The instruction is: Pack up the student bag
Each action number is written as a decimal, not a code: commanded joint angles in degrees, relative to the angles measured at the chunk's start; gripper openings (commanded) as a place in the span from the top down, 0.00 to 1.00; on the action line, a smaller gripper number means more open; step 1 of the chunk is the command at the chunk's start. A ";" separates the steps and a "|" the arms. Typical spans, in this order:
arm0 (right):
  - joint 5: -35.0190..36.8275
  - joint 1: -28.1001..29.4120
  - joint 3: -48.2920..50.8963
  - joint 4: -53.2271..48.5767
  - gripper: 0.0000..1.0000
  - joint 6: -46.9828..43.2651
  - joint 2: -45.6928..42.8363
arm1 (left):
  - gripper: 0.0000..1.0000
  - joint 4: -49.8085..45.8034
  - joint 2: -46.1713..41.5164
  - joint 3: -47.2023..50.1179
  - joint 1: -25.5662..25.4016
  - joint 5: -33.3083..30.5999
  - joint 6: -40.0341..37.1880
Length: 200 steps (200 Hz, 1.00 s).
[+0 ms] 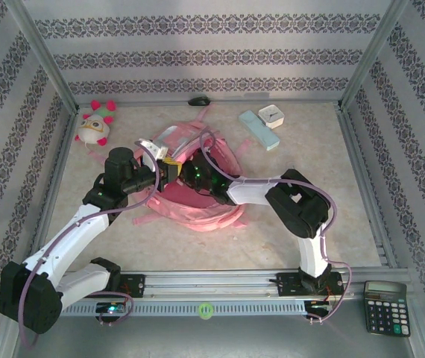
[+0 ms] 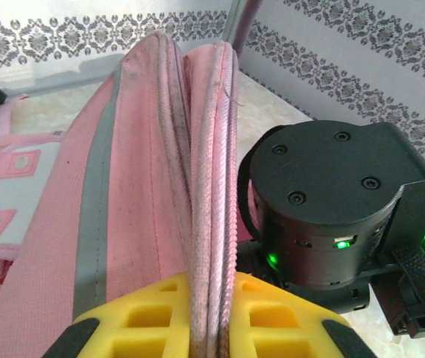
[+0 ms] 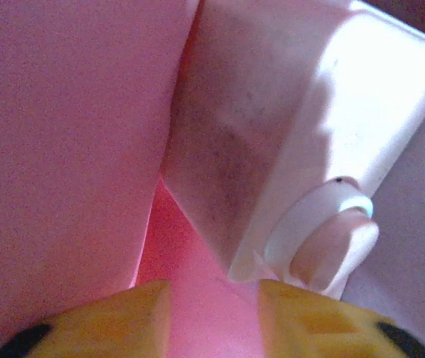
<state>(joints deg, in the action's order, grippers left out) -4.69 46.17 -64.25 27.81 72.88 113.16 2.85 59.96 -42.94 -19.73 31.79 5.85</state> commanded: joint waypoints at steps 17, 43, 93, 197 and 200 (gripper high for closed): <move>-0.15 -1.50 10.46 -1.67 0.46 -4.98 -12.06 | 1.00 2.35 -2.57 -3.29 -0.21 0.03 -4.87; -2.72 -4.13 14.11 -20.78 0.34 -12.63 -23.59 | 1.00 -0.49 -3.83 -3.03 -0.09 -0.61 -6.41; -4.90 -20.48 2.19 -56.71 0.15 -47.15 -27.50 | 1.00 -4.36 -5.51 -3.00 0.20 -0.46 -7.34; 2.66 -39.37 -40.40 -70.04 0.02 -89.84 10.02 | 1.00 -5.71 -4.72 -4.32 0.40 -0.37 -6.72; 2.33 -39.48 -40.87 -69.93 0.02 -90.27 10.37 | 1.00 -5.98 -4.72 -4.43 0.45 -0.54 -6.77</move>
<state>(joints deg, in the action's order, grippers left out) -1.32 6.55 -99.74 -39.00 -7.11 120.97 -4.45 56.51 -43.64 -19.75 29.78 -1.06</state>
